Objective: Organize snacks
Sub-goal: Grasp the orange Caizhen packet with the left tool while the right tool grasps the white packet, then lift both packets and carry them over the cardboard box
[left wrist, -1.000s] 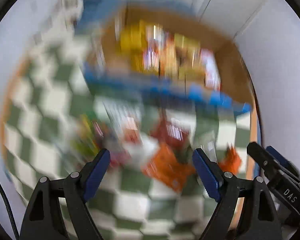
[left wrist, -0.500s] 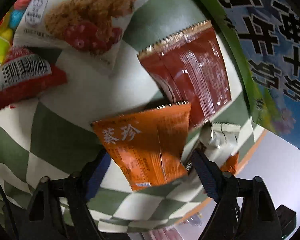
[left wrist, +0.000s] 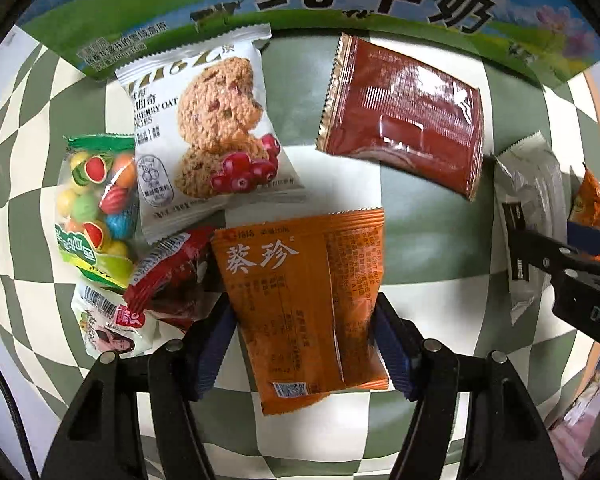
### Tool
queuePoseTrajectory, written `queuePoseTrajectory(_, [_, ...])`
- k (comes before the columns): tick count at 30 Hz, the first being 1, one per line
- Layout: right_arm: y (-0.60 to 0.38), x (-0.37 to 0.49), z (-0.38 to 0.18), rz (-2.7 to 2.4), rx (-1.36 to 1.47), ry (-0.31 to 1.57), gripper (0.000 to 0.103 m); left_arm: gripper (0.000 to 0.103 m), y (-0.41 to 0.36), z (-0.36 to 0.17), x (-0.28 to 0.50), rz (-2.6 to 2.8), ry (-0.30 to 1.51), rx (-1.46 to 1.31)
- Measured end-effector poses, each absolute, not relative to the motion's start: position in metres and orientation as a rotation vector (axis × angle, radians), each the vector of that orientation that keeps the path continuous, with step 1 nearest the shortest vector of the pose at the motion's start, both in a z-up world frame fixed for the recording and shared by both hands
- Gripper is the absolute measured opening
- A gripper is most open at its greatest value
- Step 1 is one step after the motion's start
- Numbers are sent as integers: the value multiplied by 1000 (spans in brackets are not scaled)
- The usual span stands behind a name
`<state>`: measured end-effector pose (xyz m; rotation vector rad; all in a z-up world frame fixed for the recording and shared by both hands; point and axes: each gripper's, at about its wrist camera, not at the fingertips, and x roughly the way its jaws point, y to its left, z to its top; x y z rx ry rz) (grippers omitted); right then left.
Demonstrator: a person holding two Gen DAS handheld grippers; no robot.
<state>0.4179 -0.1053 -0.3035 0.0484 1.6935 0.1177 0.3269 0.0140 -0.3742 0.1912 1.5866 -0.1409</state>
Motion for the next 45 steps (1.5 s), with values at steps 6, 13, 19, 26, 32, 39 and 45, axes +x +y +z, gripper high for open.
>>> queuePoseTrajectory(6, [-119,386,-313,121,285,1827,56,65,33,-393,316,-133,1675,37])
queuePoseTrajectory(13, [-124,363,-317,76,409,1831,66,65,46,-393,301,-116,1663,2])
queuePoseTrajectory(19, [-106,344,-321,47,280,1780,60,56,44,-373,308,-115,1605,81])
queuePoseTrajectory(26, [-100,330,-297,54,277,1715,58,55,42,-343,290,-161,1574,73])
queuePoseTrajectory(32, [-101,337,-242,132,346,1623,49,54,45,-276,297,-221,1483,-8])
queuePoseTrajectory(39, [-98,365,-229,167,266,1622,49,55,43,-247,334,-221,1421,24])
queuePoseTrajectory(45, [-94,360,-292,162,275,1768,50,54,57,-307,330,-191,1566,13])
